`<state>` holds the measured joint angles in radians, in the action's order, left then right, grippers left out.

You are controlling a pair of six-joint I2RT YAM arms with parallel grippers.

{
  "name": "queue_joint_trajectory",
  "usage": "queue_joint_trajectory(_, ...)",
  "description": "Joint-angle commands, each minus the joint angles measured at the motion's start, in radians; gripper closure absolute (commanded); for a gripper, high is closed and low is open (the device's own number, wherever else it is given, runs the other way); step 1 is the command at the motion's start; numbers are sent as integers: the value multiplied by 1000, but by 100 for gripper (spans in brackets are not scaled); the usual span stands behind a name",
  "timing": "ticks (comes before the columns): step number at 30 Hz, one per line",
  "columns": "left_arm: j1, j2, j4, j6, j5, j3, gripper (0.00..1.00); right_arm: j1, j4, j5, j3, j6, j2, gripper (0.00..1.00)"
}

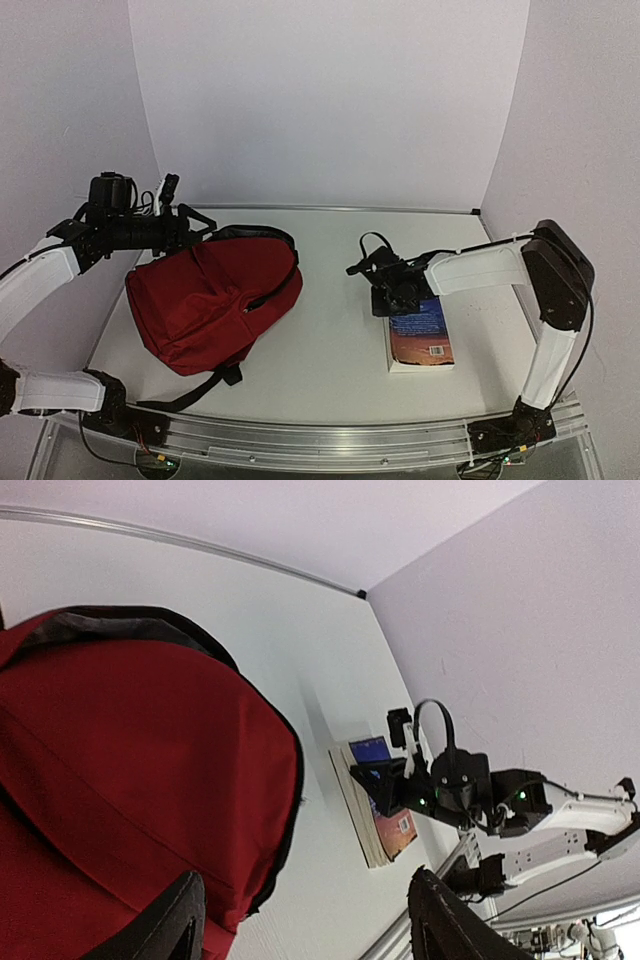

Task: Pack the student bag
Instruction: Pick up the book from the center of the board.

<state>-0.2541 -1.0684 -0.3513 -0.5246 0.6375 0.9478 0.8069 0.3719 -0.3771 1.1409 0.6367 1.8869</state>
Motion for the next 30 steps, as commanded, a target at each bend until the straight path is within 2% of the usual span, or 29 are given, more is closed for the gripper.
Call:
queue_joint_trajectory(1,-110,-12,48,-52,-84,42,30,-36,-47,133,-65,25,-43,100)
queue_joint_trajectory(7,-277,-45,189,-127,-164,4,29,-68,-208,281,-156,64,-149,100)
queue_joint_trajectory(14,-448,-146,348,-183,-231,-49,26,-71,-430,462,-229,186,-240,100)
queue_joint_trajectory(24,-611,-375,637,-291,-260,-90,24,-69,-644,540,-287,359,-264,100)
queue_joint_trajectory(30,-667,-575,777,-352,-200,-42,22,-68,-735,565,-288,434,-248,100)
